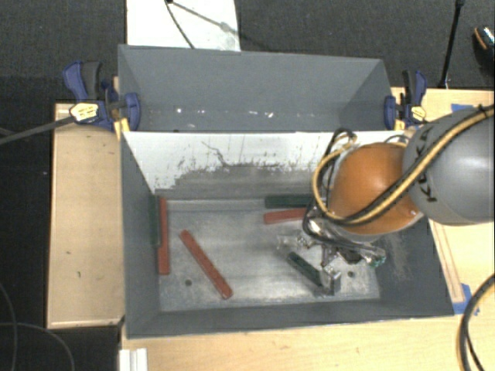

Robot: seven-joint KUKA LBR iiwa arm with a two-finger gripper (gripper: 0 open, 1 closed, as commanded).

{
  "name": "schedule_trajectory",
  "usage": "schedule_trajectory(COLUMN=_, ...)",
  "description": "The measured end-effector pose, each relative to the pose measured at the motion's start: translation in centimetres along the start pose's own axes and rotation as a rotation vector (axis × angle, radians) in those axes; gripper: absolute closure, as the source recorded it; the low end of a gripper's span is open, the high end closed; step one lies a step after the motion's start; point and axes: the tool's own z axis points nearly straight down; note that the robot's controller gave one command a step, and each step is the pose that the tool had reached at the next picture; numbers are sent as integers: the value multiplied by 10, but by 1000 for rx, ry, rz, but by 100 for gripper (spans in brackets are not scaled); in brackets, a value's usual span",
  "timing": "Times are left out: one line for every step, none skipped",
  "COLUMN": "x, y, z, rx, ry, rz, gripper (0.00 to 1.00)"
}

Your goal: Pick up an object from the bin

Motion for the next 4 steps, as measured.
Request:
schedule_trajectory(x=-27, y=-13, z=1, rx=1, ry=-6, rz=-6, gripper=0)
schedule_trajectory(x=-26, y=-12, z=1, rx=0, ry=-4, rz=-4, gripper=100)
schedule_trajectory(x=-56, y=-25, z=-102, rx=7, ry=-12, rz=-80, gripper=100)
schedule_trajectory(x=-56, y=-26, z=-252, rx=7, ry=-13, rz=-41, gripper=100)
